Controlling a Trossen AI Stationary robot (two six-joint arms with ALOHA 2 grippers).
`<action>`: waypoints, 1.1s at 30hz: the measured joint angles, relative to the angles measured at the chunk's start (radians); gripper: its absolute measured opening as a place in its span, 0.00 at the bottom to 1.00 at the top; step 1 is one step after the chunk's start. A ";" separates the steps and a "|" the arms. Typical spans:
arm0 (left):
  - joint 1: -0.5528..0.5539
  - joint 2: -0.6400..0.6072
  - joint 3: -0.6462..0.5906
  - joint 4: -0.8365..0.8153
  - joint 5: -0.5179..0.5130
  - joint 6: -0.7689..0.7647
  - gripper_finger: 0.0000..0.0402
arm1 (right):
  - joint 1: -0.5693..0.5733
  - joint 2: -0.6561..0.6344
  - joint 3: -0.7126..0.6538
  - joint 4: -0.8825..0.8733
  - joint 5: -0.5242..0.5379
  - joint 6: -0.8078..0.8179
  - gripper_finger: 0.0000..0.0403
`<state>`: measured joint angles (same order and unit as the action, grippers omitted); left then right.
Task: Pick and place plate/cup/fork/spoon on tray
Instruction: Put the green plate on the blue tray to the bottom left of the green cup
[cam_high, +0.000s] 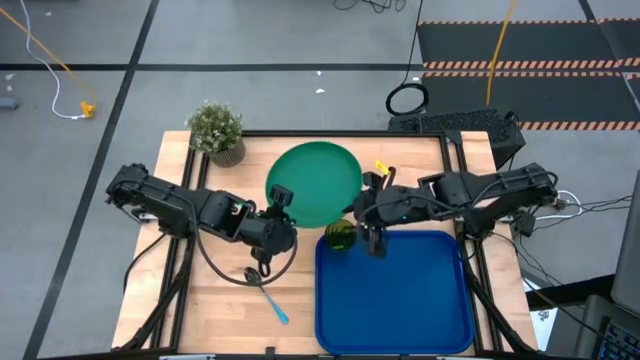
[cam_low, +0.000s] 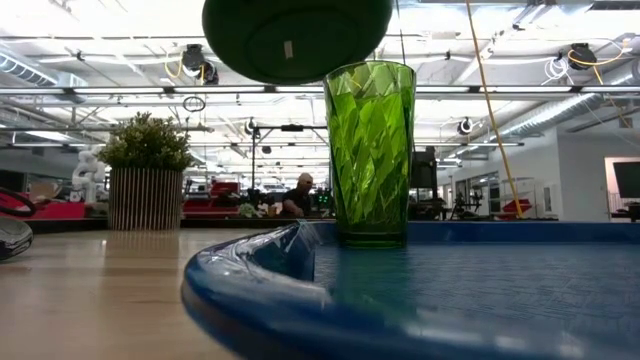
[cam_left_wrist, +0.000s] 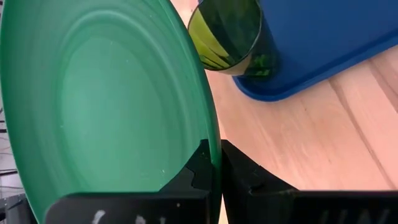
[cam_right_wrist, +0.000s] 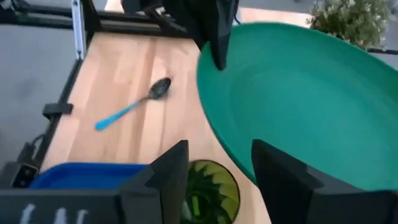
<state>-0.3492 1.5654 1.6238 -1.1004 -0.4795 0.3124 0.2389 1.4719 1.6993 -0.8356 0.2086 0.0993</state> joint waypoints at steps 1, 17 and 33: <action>0.000 0.000 0.000 0.000 0.014 0.000 0.02 | -0.003 0.000 0.000 -0.003 0.000 -0.010 0.39; -0.006 0.000 0.000 0.003 0.034 0.034 0.02 | -0.016 0.050 -0.001 -0.038 0.000 -0.144 0.32; -0.006 0.000 -0.001 0.014 0.037 0.031 0.02 | -0.012 0.087 -0.001 -0.039 0.004 -0.156 0.21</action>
<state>-0.3550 1.5654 1.6224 -1.0866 -0.4430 0.3432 0.2264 1.5584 1.6985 -0.8751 0.2126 -0.0563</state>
